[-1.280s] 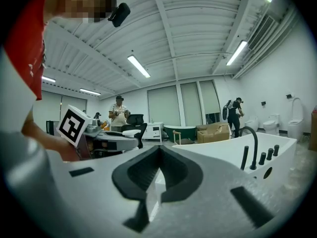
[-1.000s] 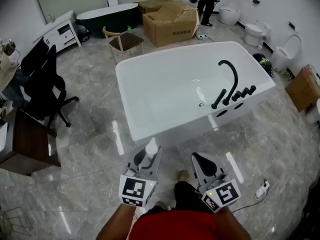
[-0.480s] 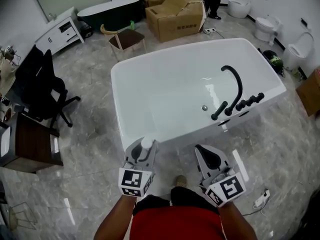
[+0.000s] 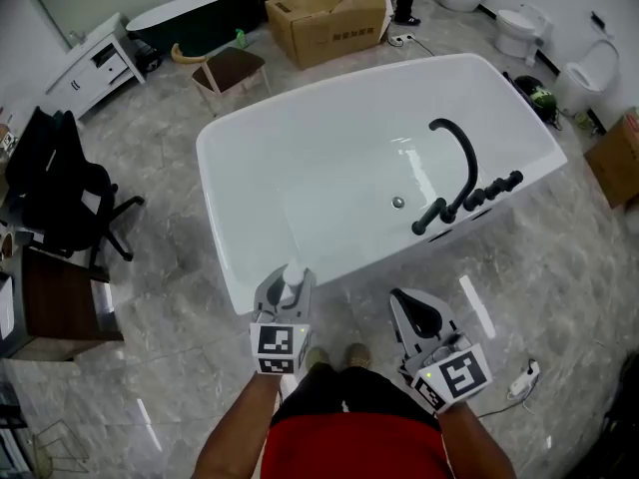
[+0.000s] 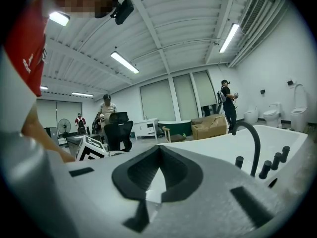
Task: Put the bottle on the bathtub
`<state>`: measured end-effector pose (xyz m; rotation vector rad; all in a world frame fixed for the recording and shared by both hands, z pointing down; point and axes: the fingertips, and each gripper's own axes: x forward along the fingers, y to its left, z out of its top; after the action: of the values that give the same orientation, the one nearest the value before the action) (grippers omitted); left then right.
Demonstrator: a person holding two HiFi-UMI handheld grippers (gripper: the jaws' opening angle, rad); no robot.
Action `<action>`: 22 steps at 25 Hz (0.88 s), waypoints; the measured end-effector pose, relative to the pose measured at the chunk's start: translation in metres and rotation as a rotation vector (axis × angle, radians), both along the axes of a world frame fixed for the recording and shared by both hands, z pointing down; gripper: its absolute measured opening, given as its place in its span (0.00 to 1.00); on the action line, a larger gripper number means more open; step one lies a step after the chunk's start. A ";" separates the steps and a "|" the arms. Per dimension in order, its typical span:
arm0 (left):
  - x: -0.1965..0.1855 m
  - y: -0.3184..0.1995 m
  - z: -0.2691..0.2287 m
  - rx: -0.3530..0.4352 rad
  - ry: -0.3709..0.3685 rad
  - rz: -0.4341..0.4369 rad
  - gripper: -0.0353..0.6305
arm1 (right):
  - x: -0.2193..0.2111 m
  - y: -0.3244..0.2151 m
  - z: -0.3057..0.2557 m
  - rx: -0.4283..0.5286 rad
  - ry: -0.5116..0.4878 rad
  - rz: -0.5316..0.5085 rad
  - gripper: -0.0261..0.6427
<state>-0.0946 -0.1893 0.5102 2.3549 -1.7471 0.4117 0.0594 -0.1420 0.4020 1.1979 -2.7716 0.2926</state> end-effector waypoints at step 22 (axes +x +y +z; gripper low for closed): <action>-0.008 -0.051 0.112 -0.095 -0.014 0.089 0.21 | -0.007 -0.018 0.055 -0.128 0.103 0.096 0.05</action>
<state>-0.1029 -0.2406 0.6222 2.3739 -1.5953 0.5141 0.0528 -0.1598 0.4571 1.2777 -2.5706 0.3986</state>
